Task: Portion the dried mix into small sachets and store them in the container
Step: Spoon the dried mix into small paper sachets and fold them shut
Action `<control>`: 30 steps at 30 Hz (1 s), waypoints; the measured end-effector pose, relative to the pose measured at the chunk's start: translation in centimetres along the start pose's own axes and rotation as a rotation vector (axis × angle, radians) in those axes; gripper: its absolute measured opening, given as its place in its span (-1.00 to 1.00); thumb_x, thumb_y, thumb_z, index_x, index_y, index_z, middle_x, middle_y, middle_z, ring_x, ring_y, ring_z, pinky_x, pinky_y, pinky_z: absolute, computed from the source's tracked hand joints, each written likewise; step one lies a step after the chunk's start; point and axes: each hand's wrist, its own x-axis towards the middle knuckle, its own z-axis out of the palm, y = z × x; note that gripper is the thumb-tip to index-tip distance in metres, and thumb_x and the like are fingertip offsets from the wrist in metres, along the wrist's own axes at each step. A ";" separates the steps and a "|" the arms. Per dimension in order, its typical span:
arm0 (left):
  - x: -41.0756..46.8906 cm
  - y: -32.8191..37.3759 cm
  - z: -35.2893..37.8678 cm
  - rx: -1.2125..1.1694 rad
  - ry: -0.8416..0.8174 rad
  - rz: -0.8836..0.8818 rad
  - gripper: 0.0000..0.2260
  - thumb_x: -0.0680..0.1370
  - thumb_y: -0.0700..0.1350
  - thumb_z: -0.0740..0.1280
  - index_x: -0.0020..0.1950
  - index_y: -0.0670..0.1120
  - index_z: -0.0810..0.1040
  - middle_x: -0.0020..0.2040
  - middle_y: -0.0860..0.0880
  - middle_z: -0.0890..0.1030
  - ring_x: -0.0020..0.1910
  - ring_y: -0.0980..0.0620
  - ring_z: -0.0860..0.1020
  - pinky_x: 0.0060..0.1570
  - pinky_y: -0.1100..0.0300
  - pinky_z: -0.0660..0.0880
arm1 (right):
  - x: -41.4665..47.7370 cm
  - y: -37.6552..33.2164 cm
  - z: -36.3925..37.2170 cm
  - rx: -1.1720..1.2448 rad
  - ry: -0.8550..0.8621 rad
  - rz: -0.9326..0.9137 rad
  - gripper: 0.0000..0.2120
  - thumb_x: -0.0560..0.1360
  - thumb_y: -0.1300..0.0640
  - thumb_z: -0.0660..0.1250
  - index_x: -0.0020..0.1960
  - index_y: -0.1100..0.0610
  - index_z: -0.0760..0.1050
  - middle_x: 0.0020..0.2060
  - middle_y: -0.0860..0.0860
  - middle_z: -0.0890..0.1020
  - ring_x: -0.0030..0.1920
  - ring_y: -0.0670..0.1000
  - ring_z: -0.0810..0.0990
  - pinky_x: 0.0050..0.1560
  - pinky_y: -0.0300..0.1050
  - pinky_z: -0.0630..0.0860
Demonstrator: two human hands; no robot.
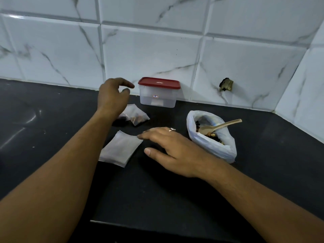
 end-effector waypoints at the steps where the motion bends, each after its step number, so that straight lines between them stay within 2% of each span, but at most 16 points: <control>1: 0.1 0.1 0.0 -0.096 0.033 -0.033 -0.75 0.53 -0.20 0.30 0.01 0.08 0.71 -0.04 0.01 0.62 -0.26 0.00 0.54 -0.19 0.14 0.54 | 0.3 -0.1 0.3 0.007 -0.018 -0.007 -0.59 0.69 -0.01 0.25 0.53 -0.03 0.40 0.43 -0.11 0.49 0.45 -0.14 0.39 0.45 -0.11 0.38; 2: 0.3 0.1 -0.1 -0.185 0.068 -0.070 -0.77 0.52 -0.20 0.31 -0.02 0.08 0.70 -0.09 -0.02 0.64 -0.28 0.05 0.51 -0.25 0.19 0.51 | 0.7 -0.1 0.7 0.002 -0.032 -0.007 -0.58 0.70 0.04 0.24 0.55 -0.03 0.38 0.46 -0.09 0.48 0.48 -0.12 0.37 0.48 -0.09 0.35; 5: 0.7 -0.2 -0.3 -0.393 0.174 -0.186 -0.77 0.53 -0.25 0.31 -0.03 0.04 0.68 -0.05 -0.06 0.66 -0.24 0.13 0.52 -0.43 0.38 0.45 | 1.7 0.2 1.2 -0.070 -0.069 0.002 -0.57 0.68 0.18 0.21 0.54 -0.01 0.42 0.50 -0.05 0.46 0.52 -0.06 0.36 0.53 -0.07 0.30; 9: 1.3 -0.5 -0.7 -0.561 0.299 -0.348 -0.79 0.55 -0.28 0.31 0.01 -0.03 0.68 -0.14 0.02 0.61 -0.18 0.14 0.53 -0.13 0.25 0.51 | 2.2 0.5 1.2 -0.114 -0.030 -0.002 -0.70 0.65 0.15 0.30 0.36 0.02 0.60 0.28 -0.09 0.64 0.31 -0.05 0.55 0.36 -0.01 0.47; 12: 1.7 -0.9 -1.0 -0.629 0.326 -0.411 -0.80 0.54 -0.29 0.31 -0.01 -0.03 0.66 -0.17 0.02 0.59 -0.19 0.12 0.52 -0.12 0.23 0.48 | 2.2 0.7 1.2 -0.122 0.043 0.018 -0.79 0.63 0.11 0.36 0.23 0.00 0.66 0.13 -0.12 0.69 0.17 -0.08 0.60 0.22 0.00 0.54; 18: 1.5 -0.5 -1.0 -0.676 0.327 -0.434 -0.79 0.55 -0.31 0.29 0.01 -0.05 0.64 -0.19 0.01 0.57 -0.26 0.12 0.49 -0.20 0.25 0.45 | 2.1 0.8 1.6 -0.060 0.093 0.062 -0.84 0.62 0.08 0.38 0.16 -0.02 0.66 0.06 -0.15 0.67 0.11 -0.14 0.59 0.16 -0.01 0.57; 22: 1.3 -0.2 -0.9 -0.649 0.315 -0.389 -0.81 0.55 -0.28 0.31 0.02 -0.04 0.64 -0.14 0.01 0.61 -0.23 0.13 0.54 -0.16 0.27 0.51 | 2.1 0.5 1.9 -0.009 0.154 0.122 -0.74 0.64 -0.10 0.33 0.24 0.00 0.58 0.07 -0.13 0.62 0.07 -0.15 0.56 0.08 -0.05 0.58; 25: 1.3 0.1 -0.9 -0.633 0.323 -0.361 -0.82 0.56 -0.27 0.32 0.05 -0.05 0.64 -0.12 0.02 0.62 -0.22 0.15 0.55 -0.17 0.29 0.52 | 2.0 0.2 1.9 -0.063 0.142 0.159 -0.70 0.62 -0.21 0.31 0.12 -0.01 0.60 0.00 -0.14 0.58 0.00 -0.14 0.54 -0.01 -0.09 0.55; 30: 1.2 0.2 -0.9 -0.640 0.317 -0.367 -0.82 0.56 -0.26 0.32 0.06 -0.05 0.64 -0.10 0.01 0.63 -0.23 0.13 0.56 -0.18 0.28 0.53 | 2.6 0.4 2.2 -0.005 0.163 0.227 -0.85 0.57 -0.09 0.44 -0.02 -0.02 0.63 -0.04 -0.15 0.55 -0.03 -0.14 0.53 0.05 -0.09 0.54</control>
